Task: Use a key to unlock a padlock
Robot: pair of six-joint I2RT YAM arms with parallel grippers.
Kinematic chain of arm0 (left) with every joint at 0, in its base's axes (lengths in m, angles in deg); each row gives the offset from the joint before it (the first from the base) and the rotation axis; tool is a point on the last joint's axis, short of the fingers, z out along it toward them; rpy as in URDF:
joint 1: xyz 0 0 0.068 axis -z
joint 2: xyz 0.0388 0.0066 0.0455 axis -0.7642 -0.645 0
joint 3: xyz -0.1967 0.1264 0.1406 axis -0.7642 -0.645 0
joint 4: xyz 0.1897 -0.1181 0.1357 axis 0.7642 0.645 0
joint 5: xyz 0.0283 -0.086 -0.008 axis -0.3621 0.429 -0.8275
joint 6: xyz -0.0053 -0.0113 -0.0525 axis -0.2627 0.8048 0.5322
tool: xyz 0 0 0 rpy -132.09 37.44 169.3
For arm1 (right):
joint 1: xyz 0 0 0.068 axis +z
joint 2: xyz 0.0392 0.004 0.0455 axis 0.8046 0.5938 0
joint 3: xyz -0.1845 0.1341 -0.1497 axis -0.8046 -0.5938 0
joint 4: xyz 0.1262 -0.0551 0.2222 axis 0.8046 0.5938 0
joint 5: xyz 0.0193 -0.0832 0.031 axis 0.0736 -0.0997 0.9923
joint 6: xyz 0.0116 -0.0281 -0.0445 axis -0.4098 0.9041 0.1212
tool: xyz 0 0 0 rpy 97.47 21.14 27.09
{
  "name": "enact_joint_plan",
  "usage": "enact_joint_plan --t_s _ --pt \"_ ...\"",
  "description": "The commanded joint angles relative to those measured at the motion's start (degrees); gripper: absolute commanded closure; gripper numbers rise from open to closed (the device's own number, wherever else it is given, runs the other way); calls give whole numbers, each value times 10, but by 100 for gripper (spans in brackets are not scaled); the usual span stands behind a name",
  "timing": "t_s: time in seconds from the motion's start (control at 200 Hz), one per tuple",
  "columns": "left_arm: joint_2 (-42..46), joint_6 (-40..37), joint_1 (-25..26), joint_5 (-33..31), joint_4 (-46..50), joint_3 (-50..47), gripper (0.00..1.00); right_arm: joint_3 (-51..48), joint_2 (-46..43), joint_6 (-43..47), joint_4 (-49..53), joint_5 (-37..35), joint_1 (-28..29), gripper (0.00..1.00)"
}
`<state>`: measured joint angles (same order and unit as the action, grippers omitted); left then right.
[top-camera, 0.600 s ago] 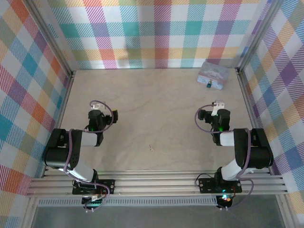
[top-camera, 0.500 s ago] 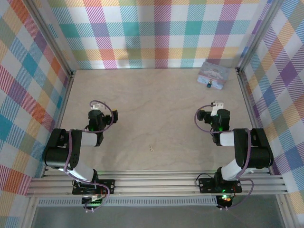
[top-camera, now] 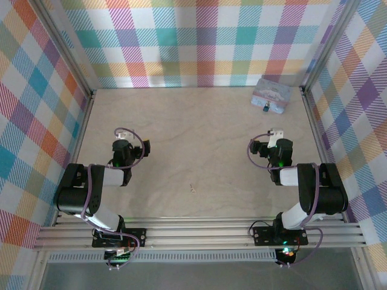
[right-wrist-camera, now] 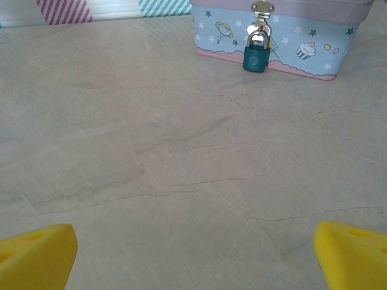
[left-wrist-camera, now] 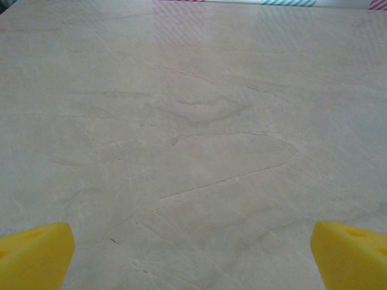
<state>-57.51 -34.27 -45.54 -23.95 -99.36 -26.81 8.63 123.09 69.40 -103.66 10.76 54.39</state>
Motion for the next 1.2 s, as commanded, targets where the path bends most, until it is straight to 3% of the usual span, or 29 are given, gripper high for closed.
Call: enact_joint_plan --t_s 0.0,0.79,0.96,1.07,1.195 --pt "-1 6 -5 6 4 1 0 10 -5 7 -1 11 3 0" --pt "14 7 -5 4 28 11 0 11 -15 7 8 15 1 0" --pt "75 54 -5 -42 257 105 0 81 -121 3 222 28 2 0" --pt "89 95 -4 -15 323 137 0 150 -156 -32 353 33 2 0" --pt "107 151 -4 28 399 179 0 253 -135 -101 494 -8 2 0"
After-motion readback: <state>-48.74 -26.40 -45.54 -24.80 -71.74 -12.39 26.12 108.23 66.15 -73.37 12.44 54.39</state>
